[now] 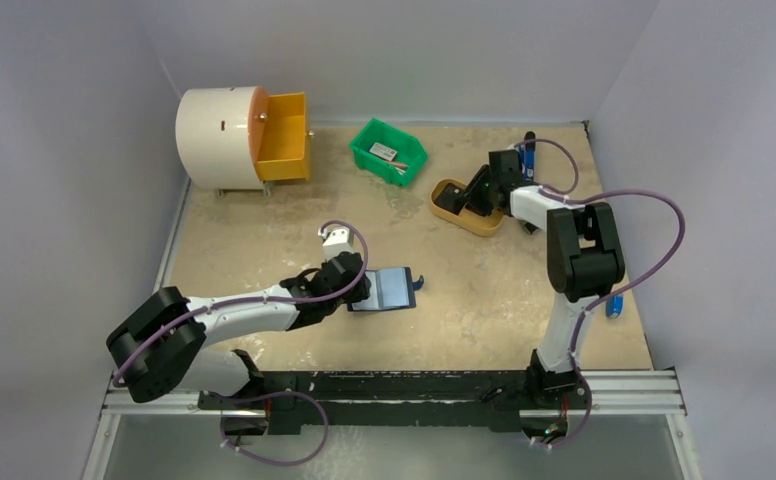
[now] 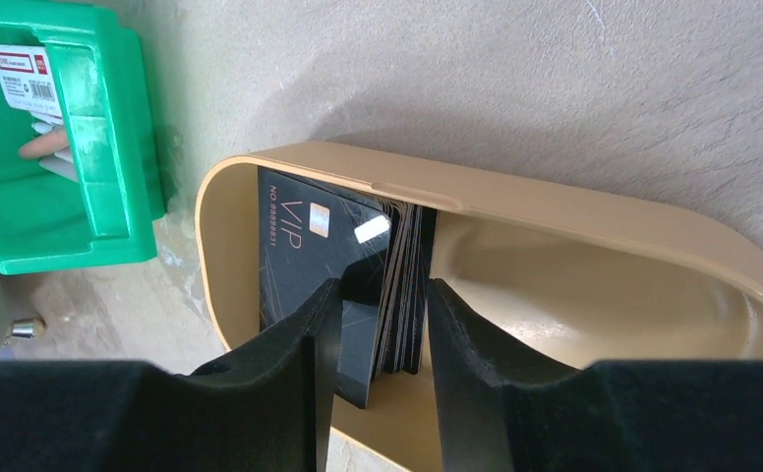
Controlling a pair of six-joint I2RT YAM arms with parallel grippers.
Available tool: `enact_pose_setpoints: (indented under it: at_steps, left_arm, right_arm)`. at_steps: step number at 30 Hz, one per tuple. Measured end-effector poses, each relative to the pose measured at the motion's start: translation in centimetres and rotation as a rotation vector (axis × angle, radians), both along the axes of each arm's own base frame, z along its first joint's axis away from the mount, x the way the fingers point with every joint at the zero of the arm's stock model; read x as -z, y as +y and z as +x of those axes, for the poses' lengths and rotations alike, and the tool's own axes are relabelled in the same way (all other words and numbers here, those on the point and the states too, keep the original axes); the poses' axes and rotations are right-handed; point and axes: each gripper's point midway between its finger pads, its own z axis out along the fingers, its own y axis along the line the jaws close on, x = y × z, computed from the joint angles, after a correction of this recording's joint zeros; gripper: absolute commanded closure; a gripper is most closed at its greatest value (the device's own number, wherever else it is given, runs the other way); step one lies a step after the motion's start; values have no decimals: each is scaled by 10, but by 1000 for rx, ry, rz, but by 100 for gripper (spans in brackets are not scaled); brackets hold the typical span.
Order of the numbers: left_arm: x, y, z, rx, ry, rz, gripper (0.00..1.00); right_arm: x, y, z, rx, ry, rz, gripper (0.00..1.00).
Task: Put the credit cards into the card holder
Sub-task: Pick up the credit card from the storage box.
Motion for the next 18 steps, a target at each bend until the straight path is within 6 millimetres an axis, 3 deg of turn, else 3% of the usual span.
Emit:
enact_pose_setpoints:
  at_steps: [18]
  left_arm:
    - [0, 0, 0, 0, 1, 0, 72]
  right_arm:
    - [-3, -1, -6, 0, -15, 3, 76]
